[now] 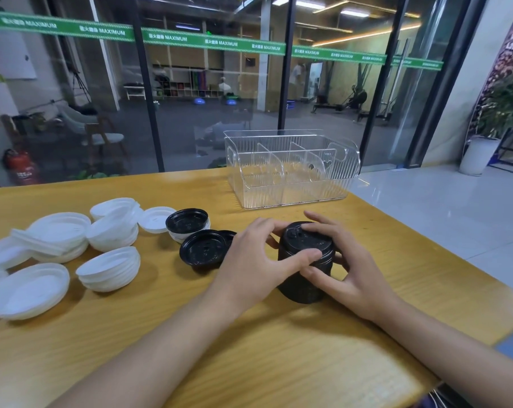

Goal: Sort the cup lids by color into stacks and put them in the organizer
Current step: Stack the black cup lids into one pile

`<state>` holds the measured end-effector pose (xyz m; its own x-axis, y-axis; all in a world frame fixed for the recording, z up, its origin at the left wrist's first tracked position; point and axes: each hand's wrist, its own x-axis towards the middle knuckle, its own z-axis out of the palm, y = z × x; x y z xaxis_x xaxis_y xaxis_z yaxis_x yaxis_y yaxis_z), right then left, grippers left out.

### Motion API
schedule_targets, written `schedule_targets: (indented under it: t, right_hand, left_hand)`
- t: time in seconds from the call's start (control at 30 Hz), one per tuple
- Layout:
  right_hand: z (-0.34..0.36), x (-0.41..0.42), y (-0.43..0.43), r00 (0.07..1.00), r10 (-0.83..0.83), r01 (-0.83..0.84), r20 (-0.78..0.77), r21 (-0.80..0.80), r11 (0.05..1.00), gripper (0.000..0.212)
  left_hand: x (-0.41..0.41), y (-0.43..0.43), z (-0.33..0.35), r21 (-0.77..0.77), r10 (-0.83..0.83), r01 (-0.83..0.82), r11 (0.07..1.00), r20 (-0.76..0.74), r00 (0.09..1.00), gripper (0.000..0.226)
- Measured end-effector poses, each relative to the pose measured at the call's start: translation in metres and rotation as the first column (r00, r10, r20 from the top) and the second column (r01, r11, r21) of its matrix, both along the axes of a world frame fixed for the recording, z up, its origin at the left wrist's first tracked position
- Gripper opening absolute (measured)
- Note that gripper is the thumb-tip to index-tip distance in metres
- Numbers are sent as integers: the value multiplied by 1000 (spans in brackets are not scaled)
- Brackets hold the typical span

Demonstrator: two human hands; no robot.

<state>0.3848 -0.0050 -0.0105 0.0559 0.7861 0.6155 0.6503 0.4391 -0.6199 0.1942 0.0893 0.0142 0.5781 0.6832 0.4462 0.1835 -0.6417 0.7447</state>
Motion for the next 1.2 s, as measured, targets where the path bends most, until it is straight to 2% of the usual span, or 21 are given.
schedule_targets:
  t: [0.2,0.37,0.47,0.6,0.73,0.87,1.0,1.2]
  right_hand:
    - [-2,-1,2,999,3,-4,35,40,999,51]
    - [-3,1,4,999,26,-27,27,13,1000,53]
    - [-3,1,6,1000,27,-27,14,-6,1000,54]
    - [-1,-1,13,999,37,-37,10,-16,999,52]
    - [-2,-1,22,999,43,-43,8,-16,999,52]
    - [-1,-5,33,999,45,-45,19,3,999,53]
    - [1,-12,50,999,42,-42,27,5,999,52]
    - [2,-20,63,999,45,-46,16,31,998,50]
  left_hand:
    - [1,2,-7,53,-9,9,999,-1,1000,51]
    - [-21,20,-17,146,-4,24,989,-139,990,79]
    - [-42,32,-20,265,106,-61,962,-160,981,62]
    - [-68,44,-27,448,258,-151,881,-188,948,41]
    - [-91,52,-33,456,335,-214,864,-203,920,37]
    - [-98,56,-37,426,338,-221,877,-223,914,29]
    - [-100,60,-38,380,333,-250,891,-171,927,21]
    - [-100,61,-37,345,331,-277,897,-107,938,32]
